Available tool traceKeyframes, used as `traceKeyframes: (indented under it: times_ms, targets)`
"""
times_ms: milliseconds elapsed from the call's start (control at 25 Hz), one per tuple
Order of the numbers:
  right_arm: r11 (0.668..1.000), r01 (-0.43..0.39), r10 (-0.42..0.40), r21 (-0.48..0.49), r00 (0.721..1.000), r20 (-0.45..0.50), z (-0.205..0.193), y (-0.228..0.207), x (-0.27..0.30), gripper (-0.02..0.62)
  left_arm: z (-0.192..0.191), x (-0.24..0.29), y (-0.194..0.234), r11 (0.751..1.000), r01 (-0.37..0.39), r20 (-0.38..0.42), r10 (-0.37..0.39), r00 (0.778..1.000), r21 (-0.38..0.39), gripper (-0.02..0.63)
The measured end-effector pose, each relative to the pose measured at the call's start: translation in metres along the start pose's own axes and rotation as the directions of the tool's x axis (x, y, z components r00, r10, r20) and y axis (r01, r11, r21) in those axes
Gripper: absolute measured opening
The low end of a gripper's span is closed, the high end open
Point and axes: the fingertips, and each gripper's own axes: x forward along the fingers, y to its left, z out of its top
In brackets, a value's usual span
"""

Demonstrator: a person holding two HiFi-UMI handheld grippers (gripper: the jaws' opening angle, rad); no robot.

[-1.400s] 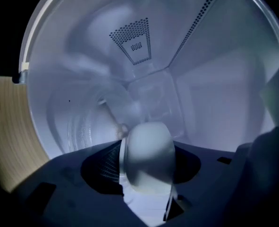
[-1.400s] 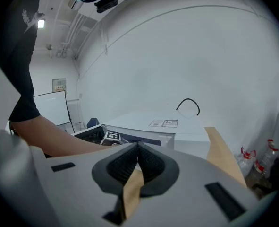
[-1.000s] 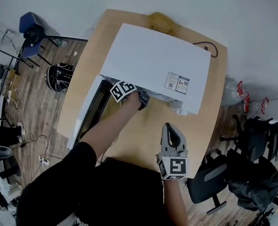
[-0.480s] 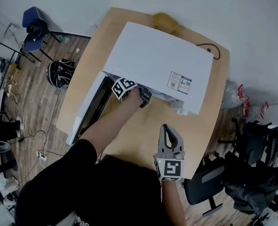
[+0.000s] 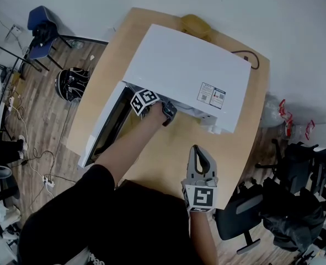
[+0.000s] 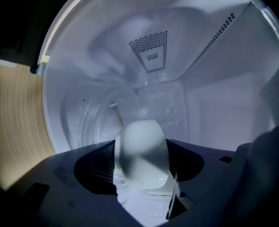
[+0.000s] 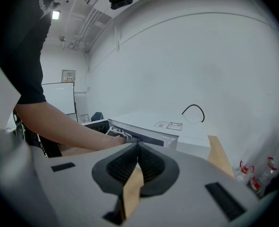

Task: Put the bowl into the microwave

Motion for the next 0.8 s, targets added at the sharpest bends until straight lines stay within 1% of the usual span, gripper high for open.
traceKeyframes:
  times_ms: [80,160,200,320,400,600,680,800]
  targets:
    - [1.0,0.006,-0.006,-0.004,1.0,-0.007,0.002,0.0,-0.001,0.06,0.001,-0.002,-0.006,0.994,0.002,0.002,-0.002,1.0,0.107,0.281]
    - [1.0,0.002,-0.002,-0.006,1.0,0.006,0.003,0.002,-0.001,0.06,0.004,-0.006,-0.011,0.977,0.007,0.018,-0.011,1.0,0.215,0.281]
    - [1.0,0.002,-0.002,-0.003,1.0,0.004,0.003,0.003,-0.002,0.06,0.005,-0.009,-0.011,0.969,0.007,0.028,-0.014,1.0,0.247,0.281]
    - [1.0,0.017,-0.016,0.005,0.999,-0.027,0.001,0.002,-0.004,0.06,0.011,-0.014,-0.007,0.957,-0.014,0.067,-0.005,0.998,0.289,0.281]
    - [1.0,0.013,-0.012,0.012,1.0,-0.026,-0.004,0.002,-0.006,0.06,0.014,-0.015,-0.005,0.948,-0.034,0.084,0.008,0.996,0.317,0.281]
    - [1.0,-0.005,0.005,0.02,1.0,-0.003,-0.007,0.003,-0.007,0.06,0.014,-0.014,-0.006,0.933,-0.05,0.083,0.021,0.996,0.356,0.281]
    - [1.0,-0.006,0.006,0.024,1.0,-0.003,-0.008,0.003,-0.007,0.06,0.015,-0.015,-0.006,0.92,-0.061,0.085,0.03,0.996,0.388,0.281]
    - [1.0,-0.002,0.002,0.029,1.0,-0.002,-0.008,0.0,-0.008,0.06,0.013,-0.017,-0.002,0.888,-0.097,0.091,0.063,0.994,0.45,0.282]
